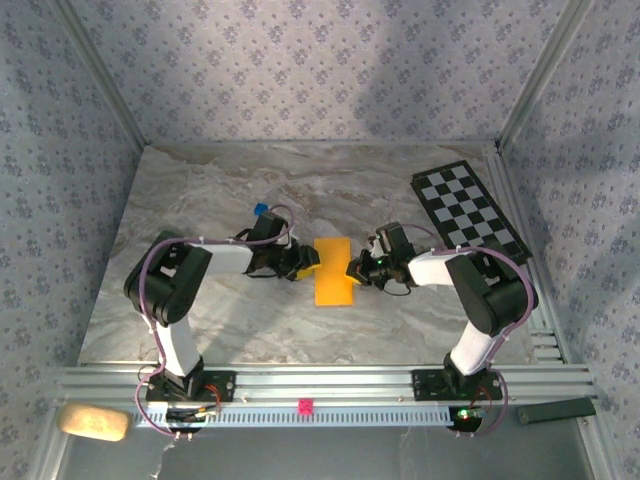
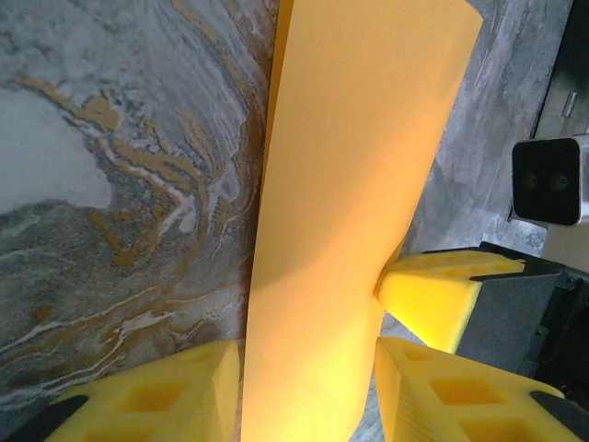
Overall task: Fold a paper plane with a square sheet of paper (pick it up from the middle)
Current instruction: Third fold the triangle at the center of the table.
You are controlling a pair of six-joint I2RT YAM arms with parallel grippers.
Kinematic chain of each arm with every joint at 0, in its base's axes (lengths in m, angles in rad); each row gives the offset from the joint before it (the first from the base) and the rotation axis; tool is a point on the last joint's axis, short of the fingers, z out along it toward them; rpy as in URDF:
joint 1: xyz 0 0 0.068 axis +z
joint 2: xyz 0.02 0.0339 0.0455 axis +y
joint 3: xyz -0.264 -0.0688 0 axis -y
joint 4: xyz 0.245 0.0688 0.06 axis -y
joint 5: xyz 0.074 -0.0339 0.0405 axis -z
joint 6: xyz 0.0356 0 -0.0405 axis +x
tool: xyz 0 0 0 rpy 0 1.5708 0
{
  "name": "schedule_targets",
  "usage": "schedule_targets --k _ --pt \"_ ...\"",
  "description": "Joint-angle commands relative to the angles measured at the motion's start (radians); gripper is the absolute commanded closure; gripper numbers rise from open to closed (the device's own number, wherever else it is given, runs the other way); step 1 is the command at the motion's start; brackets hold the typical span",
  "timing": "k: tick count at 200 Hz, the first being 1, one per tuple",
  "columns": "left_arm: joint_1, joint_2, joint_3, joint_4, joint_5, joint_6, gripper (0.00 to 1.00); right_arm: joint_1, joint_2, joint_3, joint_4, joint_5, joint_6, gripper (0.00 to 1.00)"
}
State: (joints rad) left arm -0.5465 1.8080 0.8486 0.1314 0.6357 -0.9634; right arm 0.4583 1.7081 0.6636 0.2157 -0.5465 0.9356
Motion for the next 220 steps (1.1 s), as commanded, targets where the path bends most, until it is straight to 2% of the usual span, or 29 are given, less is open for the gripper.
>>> schedule_targets --k 1,118,177,220 --pt "-0.016 -0.012 -0.020 -0.047 0.013 -0.014 0.58 -0.006 0.028 -0.036 -0.097 0.082 0.012 0.96" --pt "-0.031 0.018 0.019 -0.060 0.035 -0.003 0.62 -0.004 0.030 -0.035 -0.094 0.081 0.014 0.96" --pt "-0.039 -0.054 0.041 -0.244 -0.080 0.061 0.60 -0.004 0.028 -0.029 -0.099 0.082 0.012 0.96" --pt "-0.050 -0.021 0.074 -0.252 -0.049 0.070 0.59 -0.003 0.032 -0.029 -0.097 0.080 0.012 0.96"
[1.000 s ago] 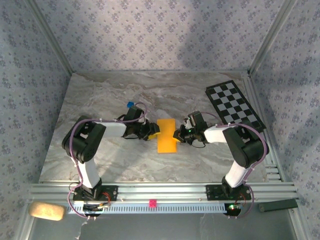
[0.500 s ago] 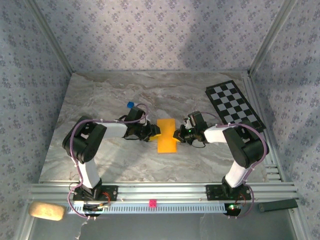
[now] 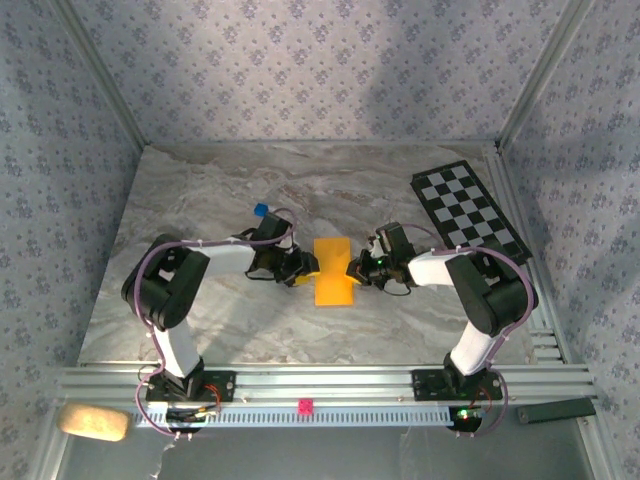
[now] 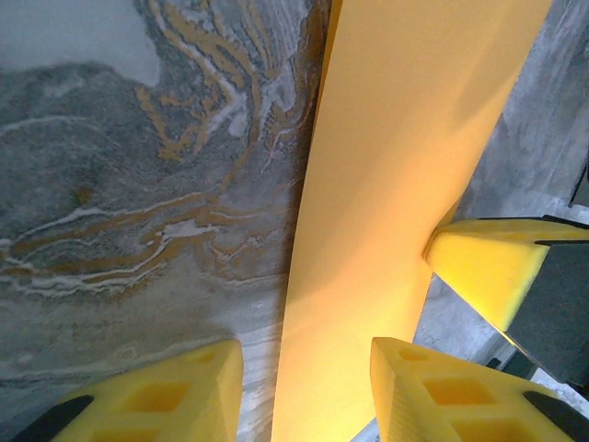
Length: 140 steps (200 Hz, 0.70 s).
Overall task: Fold a paper plane with a square sheet of paper (pick it up from the middle)
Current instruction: Third fold the triangle at the center of the table.
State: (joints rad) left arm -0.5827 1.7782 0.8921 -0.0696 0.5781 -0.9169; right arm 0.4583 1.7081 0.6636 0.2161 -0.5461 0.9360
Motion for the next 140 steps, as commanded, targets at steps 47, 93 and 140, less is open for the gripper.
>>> schedule_targets --k 47,93,140 --pt "-0.045 0.044 0.077 -0.044 0.024 0.027 0.63 -0.004 0.030 -0.032 -0.098 0.082 0.011 0.96" --pt "-0.050 0.052 0.080 -0.045 0.006 0.020 0.61 -0.003 0.029 -0.033 -0.096 0.081 0.009 0.96" --pt "-0.045 0.055 0.084 0.031 -0.019 0.009 0.56 -0.004 0.030 -0.036 -0.091 0.079 0.009 0.96"
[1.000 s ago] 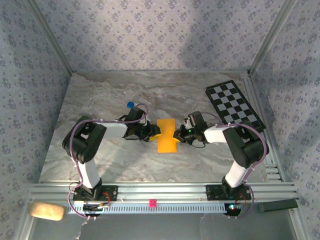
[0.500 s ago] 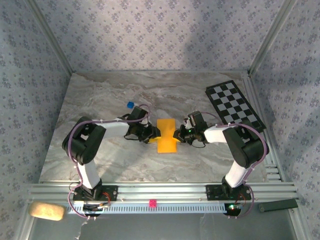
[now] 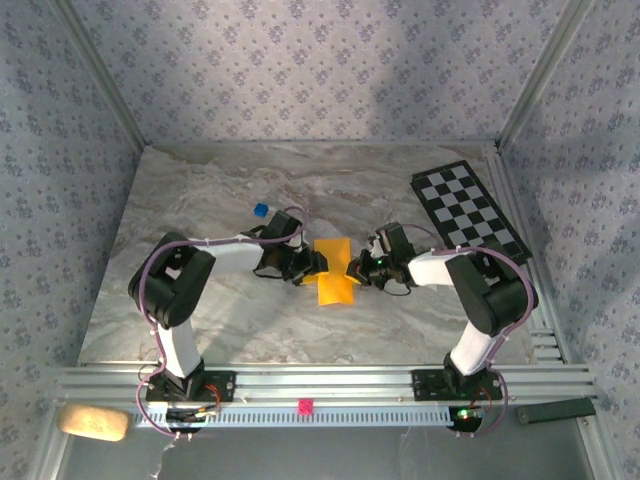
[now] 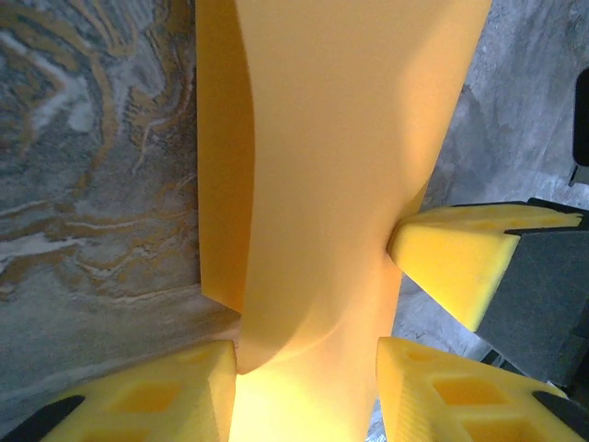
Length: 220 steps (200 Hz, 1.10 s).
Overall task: Fold a paper plane with a square sheet of paper (pick it up from the middle)
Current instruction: Third fold the triangle at the center of the table.
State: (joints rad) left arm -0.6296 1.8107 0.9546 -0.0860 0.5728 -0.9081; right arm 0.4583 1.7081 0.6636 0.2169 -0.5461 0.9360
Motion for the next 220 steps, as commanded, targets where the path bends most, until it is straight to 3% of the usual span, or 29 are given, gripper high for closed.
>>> schedule_targets --k 1,67,117,153,186,220 --pt "0.002 0.023 0.022 0.049 -0.014 0.000 0.56 -0.004 0.030 -0.036 -0.092 0.079 0.009 0.96" --pt "0.022 0.047 0.064 0.074 -0.015 0.033 0.56 -0.003 0.017 -0.038 -0.103 0.082 0.000 0.96" --pt "0.038 0.051 0.069 0.049 -0.016 0.029 0.66 -0.002 0.011 -0.046 -0.071 0.068 0.000 0.95" --pt "0.044 0.070 0.083 -0.015 -0.027 0.029 0.87 0.002 -0.028 -0.054 -0.018 0.049 -0.029 0.86" --pt "0.047 0.056 0.078 -0.016 -0.022 0.014 0.98 -0.001 -0.098 -0.039 -0.041 0.050 -0.075 0.77" --pt "0.060 0.011 0.076 -0.050 -0.012 0.011 0.98 0.009 -0.259 -0.039 -0.135 0.129 -0.173 0.49"
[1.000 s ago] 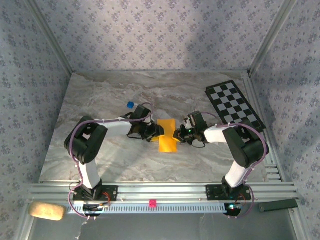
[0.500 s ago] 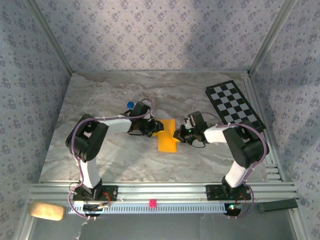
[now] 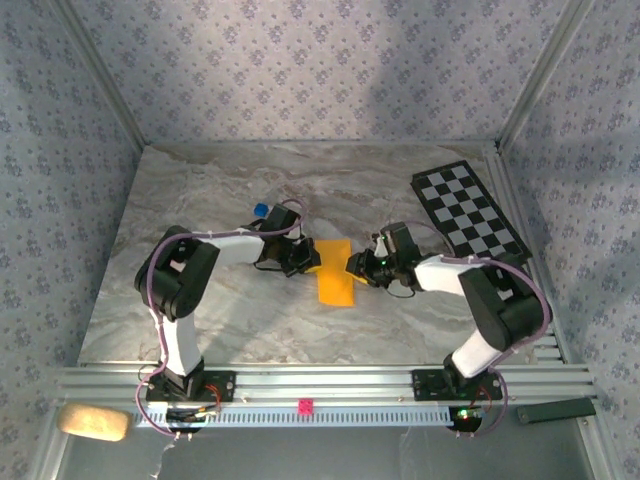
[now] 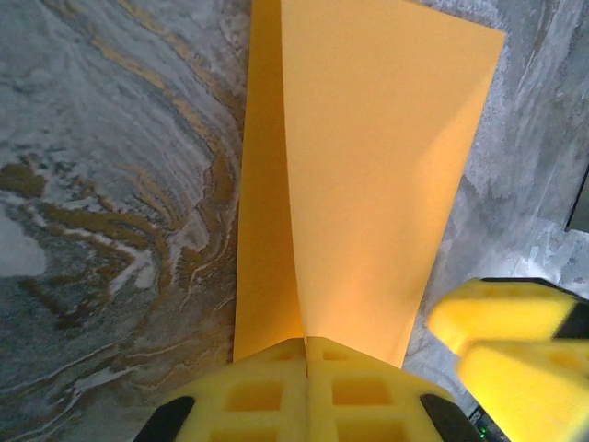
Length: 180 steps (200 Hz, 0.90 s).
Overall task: Fold a paper plane with a square sheet of paper (pick it up from the middle)
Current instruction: Third fold the triangle at the center of the table.
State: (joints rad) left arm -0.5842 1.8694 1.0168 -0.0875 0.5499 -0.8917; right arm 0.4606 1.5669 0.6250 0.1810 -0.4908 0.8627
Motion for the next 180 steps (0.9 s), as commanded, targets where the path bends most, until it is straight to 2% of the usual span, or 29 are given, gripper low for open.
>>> schedule_targets --k 1,21,39,68,81,99,122,180 --pt "0.016 -0.051 0.014 -0.050 0.011 -0.006 0.98 0.007 -0.123 0.000 -0.102 0.077 -0.105 0.49" --pt "0.025 -0.074 0.015 -0.090 0.011 -0.007 0.98 0.039 -0.225 0.020 -0.199 0.148 -0.203 0.46" --pt "0.035 -0.076 0.015 -0.110 0.025 -0.008 0.98 0.100 -0.305 0.008 -0.184 0.208 -0.300 0.47" --pt "0.045 -0.078 0.009 -0.112 0.039 -0.012 0.98 0.298 -0.370 0.014 -0.196 0.492 -0.529 0.39" --pt "0.050 -0.078 0.009 -0.115 0.042 -0.013 0.98 0.386 -0.350 0.030 -0.198 0.576 -0.634 0.36" --pt "0.051 -0.078 0.009 -0.113 0.045 -0.015 0.98 0.486 -0.294 0.068 -0.209 0.646 -0.755 0.38" --pt "0.054 -0.078 0.012 -0.104 0.058 -0.021 0.98 0.621 -0.236 0.056 -0.114 0.753 -0.909 0.39" --pt "0.056 -0.074 0.016 -0.095 0.065 -0.030 0.98 0.746 -0.059 0.085 -0.035 1.007 -0.963 0.40"
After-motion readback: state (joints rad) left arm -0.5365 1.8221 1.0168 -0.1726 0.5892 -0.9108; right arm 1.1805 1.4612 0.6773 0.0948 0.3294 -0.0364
